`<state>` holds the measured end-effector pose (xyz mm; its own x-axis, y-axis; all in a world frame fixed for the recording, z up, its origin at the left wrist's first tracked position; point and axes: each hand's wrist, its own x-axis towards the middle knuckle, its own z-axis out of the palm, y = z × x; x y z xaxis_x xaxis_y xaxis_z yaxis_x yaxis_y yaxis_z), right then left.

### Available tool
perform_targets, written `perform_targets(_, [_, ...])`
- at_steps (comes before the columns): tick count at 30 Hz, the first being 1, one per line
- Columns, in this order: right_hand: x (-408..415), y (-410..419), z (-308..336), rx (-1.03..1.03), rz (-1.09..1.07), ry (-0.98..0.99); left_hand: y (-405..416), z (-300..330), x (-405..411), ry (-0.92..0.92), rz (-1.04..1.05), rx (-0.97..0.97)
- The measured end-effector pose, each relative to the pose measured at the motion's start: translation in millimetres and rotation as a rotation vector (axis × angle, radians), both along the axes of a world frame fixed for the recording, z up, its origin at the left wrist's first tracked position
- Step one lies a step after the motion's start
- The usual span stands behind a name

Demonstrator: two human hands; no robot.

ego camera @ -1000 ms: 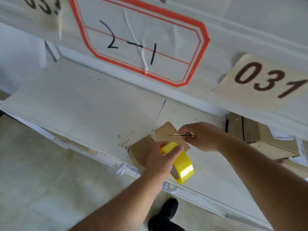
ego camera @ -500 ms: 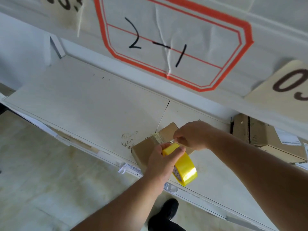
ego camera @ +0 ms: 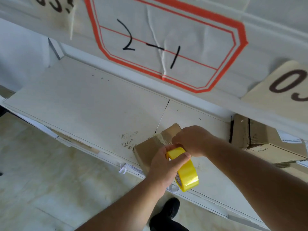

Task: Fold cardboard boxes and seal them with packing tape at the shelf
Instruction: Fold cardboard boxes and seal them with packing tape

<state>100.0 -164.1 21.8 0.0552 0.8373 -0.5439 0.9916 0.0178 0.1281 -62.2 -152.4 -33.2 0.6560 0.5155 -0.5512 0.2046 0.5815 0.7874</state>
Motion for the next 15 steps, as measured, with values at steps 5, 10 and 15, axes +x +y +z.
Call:
perform_targets(5, [35.4, -76.0, -31.9, 0.281, -0.417, -0.001, 7.0, -0.1, -0.8, -0.013, 0.013, -0.042])
perform_targets(10, [12.7, -167.7, -116.8, 0.355, -1.191, 0.114, 17.6, -3.3, -1.4, 0.016, -0.033, -0.025])
perform_targets(15, [7.8, -167.0, -171.7, 0.382, -1.312, 0.190, 16.1, -7.6, -6.1, -0.028, -0.225, 0.031])
